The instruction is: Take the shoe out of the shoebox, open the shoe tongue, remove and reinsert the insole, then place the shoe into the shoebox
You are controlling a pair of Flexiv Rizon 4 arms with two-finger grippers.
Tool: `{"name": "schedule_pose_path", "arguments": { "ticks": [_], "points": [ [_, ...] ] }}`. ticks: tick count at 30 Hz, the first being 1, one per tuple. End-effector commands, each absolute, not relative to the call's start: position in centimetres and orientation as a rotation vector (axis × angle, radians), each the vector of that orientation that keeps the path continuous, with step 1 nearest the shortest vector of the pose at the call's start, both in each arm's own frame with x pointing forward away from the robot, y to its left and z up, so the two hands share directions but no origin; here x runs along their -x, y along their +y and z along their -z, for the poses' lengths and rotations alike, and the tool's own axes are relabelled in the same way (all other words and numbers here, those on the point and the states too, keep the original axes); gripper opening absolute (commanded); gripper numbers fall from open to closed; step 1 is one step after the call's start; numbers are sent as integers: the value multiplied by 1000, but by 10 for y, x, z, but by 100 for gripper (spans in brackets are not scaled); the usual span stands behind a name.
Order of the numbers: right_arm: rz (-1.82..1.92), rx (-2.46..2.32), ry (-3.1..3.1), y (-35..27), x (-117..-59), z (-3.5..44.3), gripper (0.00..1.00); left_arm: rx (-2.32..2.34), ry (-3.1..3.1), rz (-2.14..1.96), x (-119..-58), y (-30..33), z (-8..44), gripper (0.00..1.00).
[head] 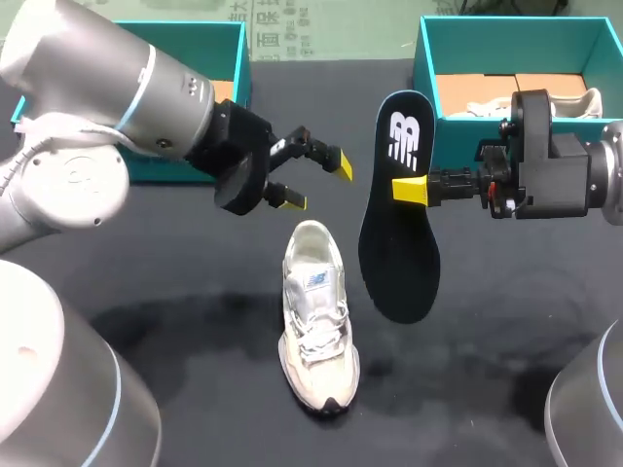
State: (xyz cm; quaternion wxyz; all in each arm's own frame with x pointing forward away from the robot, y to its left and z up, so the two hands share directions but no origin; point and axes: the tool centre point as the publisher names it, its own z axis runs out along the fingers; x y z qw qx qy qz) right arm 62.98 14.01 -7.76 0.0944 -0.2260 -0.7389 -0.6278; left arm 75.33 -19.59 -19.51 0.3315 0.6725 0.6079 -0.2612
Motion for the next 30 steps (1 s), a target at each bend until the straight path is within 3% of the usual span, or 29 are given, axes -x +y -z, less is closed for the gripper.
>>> {"name": "schedule_pose_path", "arguments": {
  "ticks": [1, 30],
  "points": [
    [1864, 675, -2192, 141, -628, 79, 0, -1720, 1549, 719, -751, -194, 199, 100],
    [1862, 685, -2183, 141, -633, 80, 0, -1470, 1419, 1092, -774, -214, 163, 100]
  ]
}}
